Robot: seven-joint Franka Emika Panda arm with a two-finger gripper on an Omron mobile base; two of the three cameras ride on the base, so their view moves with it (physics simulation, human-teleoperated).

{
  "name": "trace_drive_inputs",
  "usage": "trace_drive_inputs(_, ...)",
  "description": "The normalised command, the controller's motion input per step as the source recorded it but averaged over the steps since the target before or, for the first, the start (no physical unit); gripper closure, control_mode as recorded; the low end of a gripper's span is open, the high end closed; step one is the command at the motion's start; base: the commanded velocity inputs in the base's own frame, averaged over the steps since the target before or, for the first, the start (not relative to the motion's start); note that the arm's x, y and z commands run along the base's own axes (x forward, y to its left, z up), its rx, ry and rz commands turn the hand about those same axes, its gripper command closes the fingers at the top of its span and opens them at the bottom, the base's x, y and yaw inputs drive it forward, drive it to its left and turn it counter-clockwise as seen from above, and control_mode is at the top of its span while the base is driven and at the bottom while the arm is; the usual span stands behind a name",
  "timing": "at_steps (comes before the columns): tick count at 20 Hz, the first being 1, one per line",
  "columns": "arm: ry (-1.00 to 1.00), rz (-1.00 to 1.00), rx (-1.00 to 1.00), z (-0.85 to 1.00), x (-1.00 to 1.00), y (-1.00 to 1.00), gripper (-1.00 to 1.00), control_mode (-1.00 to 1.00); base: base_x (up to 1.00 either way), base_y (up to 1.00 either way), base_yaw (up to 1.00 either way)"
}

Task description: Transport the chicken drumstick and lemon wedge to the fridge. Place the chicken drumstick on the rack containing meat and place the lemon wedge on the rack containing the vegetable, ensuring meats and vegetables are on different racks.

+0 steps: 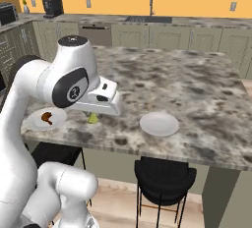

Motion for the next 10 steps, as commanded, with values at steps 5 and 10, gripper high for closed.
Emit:
trace_drive_inputs(5, -0.01, -0.04, 0.0, 0.73, -0.71, 0.11, 1.0, -1.0, 0.0, 0.0, 0.0)
trace_drive_inputs(10, 0.0, -0.03, 0.0, 0.53, -0.47, 0.17, 1.0, 1.0, -0.06, 0.07, 0.0)
